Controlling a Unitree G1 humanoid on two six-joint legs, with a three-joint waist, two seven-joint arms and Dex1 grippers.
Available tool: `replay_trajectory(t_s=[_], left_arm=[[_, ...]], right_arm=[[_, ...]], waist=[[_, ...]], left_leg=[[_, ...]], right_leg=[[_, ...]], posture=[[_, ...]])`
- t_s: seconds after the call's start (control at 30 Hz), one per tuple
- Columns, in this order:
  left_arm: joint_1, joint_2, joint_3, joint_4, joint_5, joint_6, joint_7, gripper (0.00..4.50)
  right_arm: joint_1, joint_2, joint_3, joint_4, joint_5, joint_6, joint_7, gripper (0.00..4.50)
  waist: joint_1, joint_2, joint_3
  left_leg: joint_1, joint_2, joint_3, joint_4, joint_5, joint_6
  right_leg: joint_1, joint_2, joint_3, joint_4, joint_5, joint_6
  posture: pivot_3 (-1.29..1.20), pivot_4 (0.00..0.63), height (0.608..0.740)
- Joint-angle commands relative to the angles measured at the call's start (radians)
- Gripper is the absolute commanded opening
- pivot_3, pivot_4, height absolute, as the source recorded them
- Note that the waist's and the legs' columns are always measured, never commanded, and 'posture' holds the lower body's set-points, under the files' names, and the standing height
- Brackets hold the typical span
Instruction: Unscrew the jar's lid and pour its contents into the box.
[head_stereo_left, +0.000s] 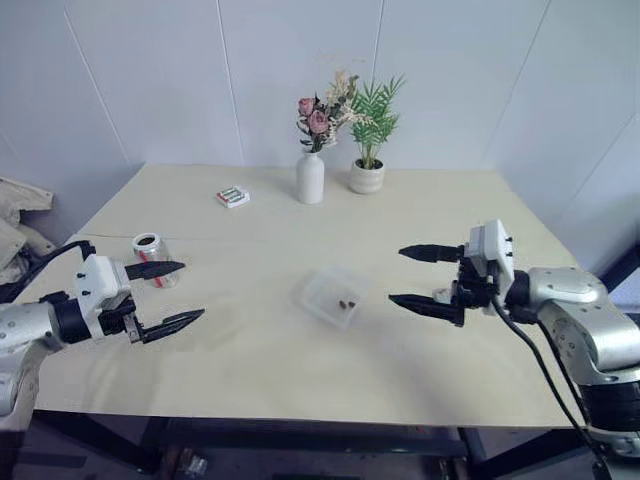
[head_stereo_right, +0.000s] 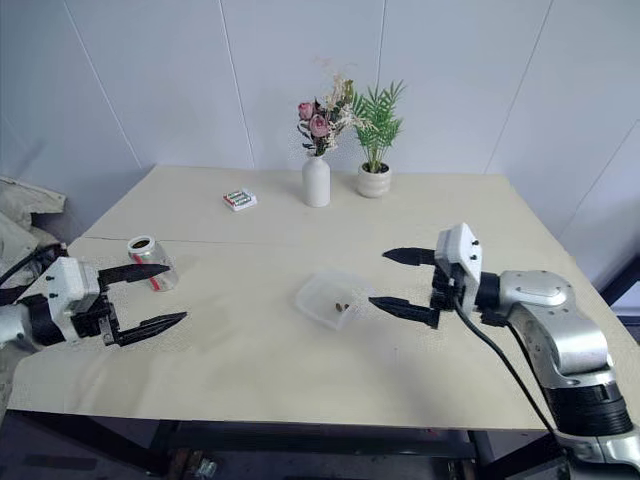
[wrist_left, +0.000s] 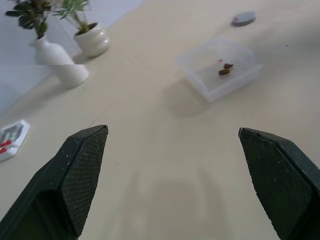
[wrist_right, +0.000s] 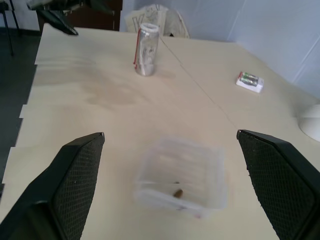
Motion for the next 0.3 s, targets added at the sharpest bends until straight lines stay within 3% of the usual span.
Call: replay_trajectory(t_s=[0.03, 0.1, 0.3], left_arm=[[-0.016, 0.017, -0.011, 0.018, -0.018, -0.006, -0.081, 4.47], [-0.03, 0.008, -0.021, 0.039, -0.007, -0.018, -0.094, 4.47], [-0.05, -0.03, -0.042, 0.043, -0.001, 0.006, -0.07, 4.47]], right_arm=[[0.029, -0.034, -0.033, -0.034, 0.009, -0.009, 0.03, 4.5], [0.056, -0.05, -0.03, -0.041, -0.005, -0.023, 0.046, 4.5], [0.107, -0.065, -0.066, -0.102, 0.015, 0.011, -0.005, 4.5]], waist=[[-0.004, 0.0, 0.0], [-0.004, 0.0, 0.0], [-0.001, 0.0, 0.0]], left_leg=[[0.0, 0.0, 0.001, -0.001, 0.0, 0.0], [0.0, 0.001, 0.0, -0.003, 0.0, 0.0], [0.0, 0.001, 0.001, -0.002, 0.0, 0.0]], right_leg=[[-0.001, 0.0, 0.0, 0.0, 0.002, 0.005], [-0.003, 0.001, 0.0, 0.002, 0.006, 0.016], [-0.003, 0.001, 0.001, 0.004, 0.005, 0.017]], posture=[[0.0, 0.15, 0.74], [0.0, 0.15, 0.74], [0.0, 0.15, 0.74]])
